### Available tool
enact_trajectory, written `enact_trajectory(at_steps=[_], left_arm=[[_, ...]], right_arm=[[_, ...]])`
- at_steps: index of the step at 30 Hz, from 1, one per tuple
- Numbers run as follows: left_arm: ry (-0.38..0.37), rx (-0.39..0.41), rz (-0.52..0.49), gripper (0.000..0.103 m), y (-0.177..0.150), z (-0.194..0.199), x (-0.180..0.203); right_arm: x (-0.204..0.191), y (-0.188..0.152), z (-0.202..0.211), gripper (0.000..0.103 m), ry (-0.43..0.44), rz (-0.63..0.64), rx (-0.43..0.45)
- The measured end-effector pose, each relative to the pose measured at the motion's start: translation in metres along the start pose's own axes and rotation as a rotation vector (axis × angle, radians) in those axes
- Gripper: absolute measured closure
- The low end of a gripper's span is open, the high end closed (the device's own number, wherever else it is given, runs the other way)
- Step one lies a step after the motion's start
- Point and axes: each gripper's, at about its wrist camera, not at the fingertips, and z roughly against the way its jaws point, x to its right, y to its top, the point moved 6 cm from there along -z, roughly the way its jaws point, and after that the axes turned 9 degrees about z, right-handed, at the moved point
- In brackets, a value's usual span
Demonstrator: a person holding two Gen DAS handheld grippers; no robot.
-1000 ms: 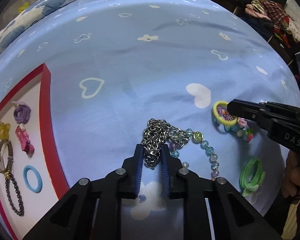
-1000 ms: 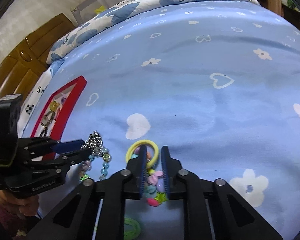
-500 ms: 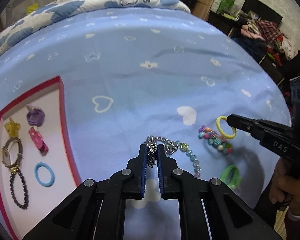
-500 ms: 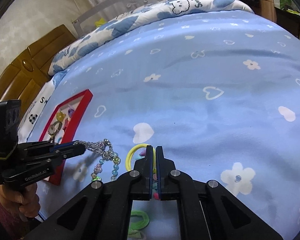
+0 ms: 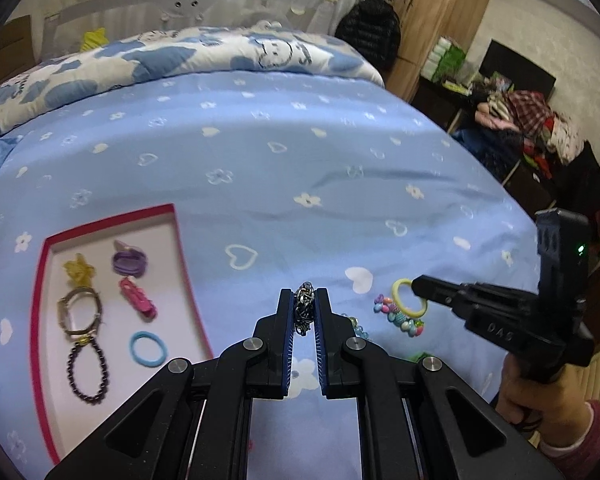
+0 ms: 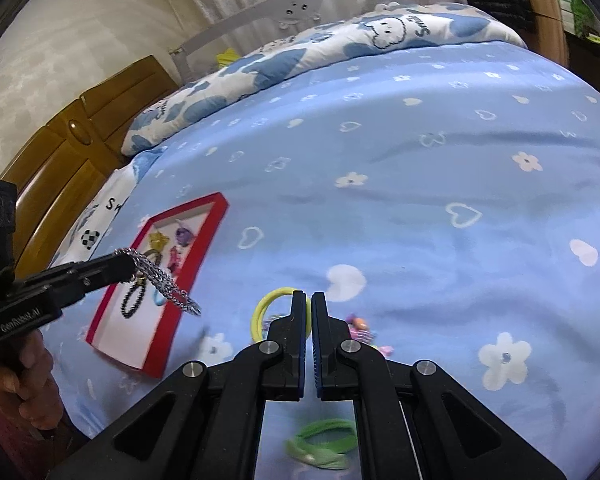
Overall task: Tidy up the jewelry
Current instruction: 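Carry the chain bracelet and yellow hair tie into the tray while both tools open to release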
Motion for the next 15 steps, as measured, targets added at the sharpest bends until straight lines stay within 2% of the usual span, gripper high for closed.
enact_trajectory(at_steps=[6, 15], left_arm=[[0.01, 0.039, 0.048, 0.095, -0.006, 0.033, -0.026], [0.046, 0.06, 0.151, 0.095, -0.021, 0.063, -0.073]], right_arm=[[-0.033, 0.008, -0.005, 0.101, 0.044, 0.044, 0.007], [-0.09, 0.01, -0.028, 0.101, 0.13, 0.112, -0.018]])
